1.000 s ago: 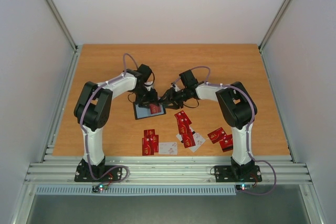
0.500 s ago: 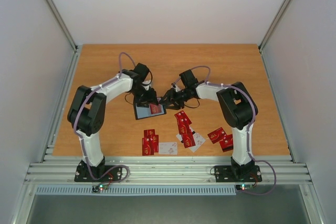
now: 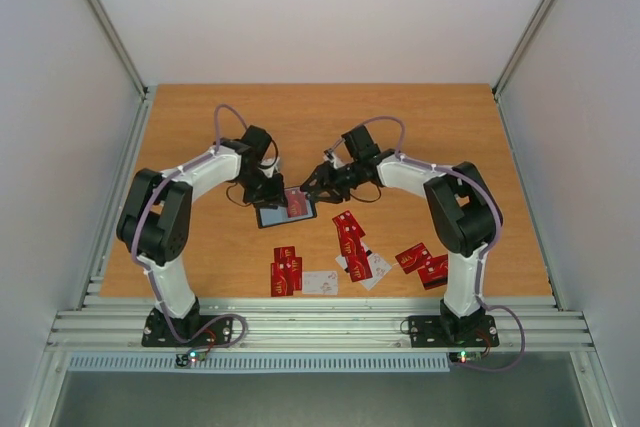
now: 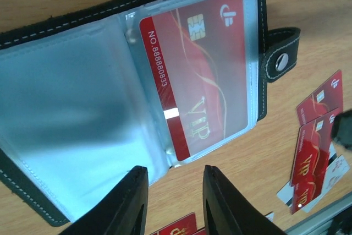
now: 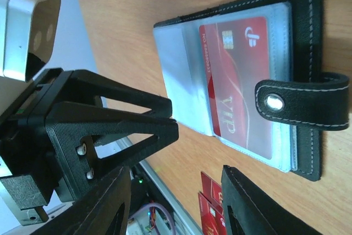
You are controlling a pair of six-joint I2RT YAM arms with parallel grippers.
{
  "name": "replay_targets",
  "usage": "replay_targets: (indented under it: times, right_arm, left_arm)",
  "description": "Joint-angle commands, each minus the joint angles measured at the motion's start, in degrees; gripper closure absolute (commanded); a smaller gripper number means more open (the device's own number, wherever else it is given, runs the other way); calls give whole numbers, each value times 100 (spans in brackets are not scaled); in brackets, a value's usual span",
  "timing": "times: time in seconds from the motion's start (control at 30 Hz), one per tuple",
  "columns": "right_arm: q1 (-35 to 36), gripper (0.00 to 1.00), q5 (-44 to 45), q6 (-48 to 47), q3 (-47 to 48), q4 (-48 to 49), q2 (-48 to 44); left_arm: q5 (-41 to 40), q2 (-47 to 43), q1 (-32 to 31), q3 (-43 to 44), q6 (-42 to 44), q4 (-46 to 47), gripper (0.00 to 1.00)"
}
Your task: Put the credit cards into the card holder
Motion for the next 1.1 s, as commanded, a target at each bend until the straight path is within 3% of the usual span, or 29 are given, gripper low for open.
replay_targets:
  times: [0.0,0.37,1.07]
  right_arm:
    - [213,54,-4,-193,195,-215,110]
    - [323,54,305,-496,746,-917,598]
    - [323,54,502,-840,1098,-1409,1079]
  left_arm:
    - [170,123,11,-26,202,276,73]
    - [164,443,11,-6,415,305,92]
    - [160,741,11,-23,710,258,95]
